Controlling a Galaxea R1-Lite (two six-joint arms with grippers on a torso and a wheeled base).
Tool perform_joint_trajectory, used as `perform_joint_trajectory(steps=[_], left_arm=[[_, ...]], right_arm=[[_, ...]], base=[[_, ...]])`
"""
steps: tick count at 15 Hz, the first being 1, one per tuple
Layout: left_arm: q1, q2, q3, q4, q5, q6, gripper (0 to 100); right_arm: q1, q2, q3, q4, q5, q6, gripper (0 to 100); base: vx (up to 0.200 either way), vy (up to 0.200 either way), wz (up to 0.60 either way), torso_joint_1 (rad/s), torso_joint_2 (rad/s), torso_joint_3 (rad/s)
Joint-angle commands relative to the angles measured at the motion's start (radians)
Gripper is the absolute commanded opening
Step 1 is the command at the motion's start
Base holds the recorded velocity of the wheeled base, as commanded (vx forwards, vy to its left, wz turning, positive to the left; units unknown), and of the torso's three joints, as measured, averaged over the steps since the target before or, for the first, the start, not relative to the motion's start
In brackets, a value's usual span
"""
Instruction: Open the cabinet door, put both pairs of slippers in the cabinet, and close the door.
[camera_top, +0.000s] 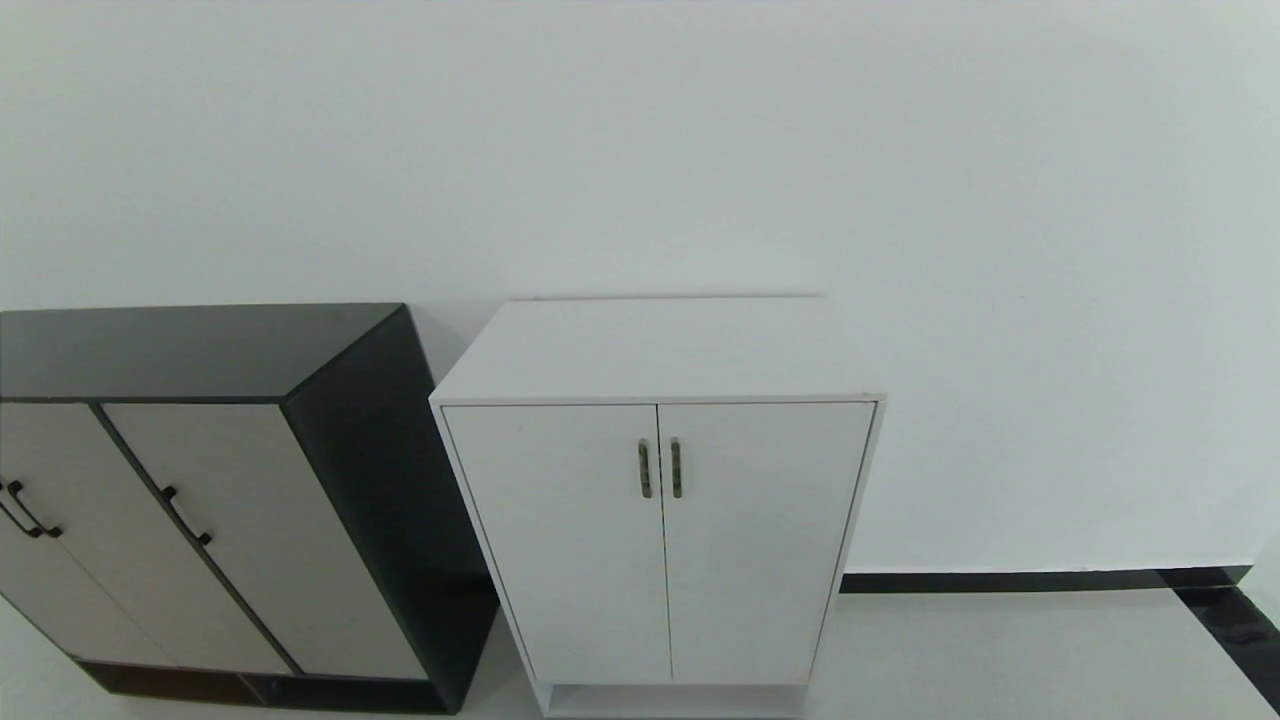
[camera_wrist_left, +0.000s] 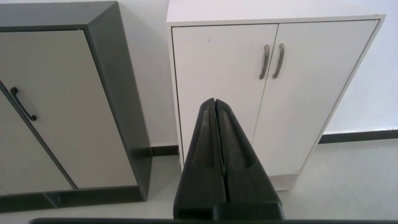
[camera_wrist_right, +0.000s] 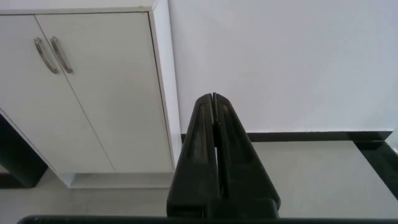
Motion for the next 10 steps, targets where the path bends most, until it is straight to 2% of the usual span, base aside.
perform_joint_trajectory(steps=[1, 10], left_arm=[[0.001, 0.001, 0.0, 0.001, 0.0, 0.002, 0], [0.001, 0.001, 0.0, 0.001, 0.0, 0.002, 0]], right_arm=[[0.0, -0.011, 0.001, 0.001, 0.001, 0.006, 0], [0.0, -0.011, 0.001, 0.0, 0.001, 0.016, 0]], base=[[0.0, 0.0, 0.0, 0.0, 0.0, 0.0], [0.0, 0.0, 0.0, 0.0, 0.0, 0.0]])
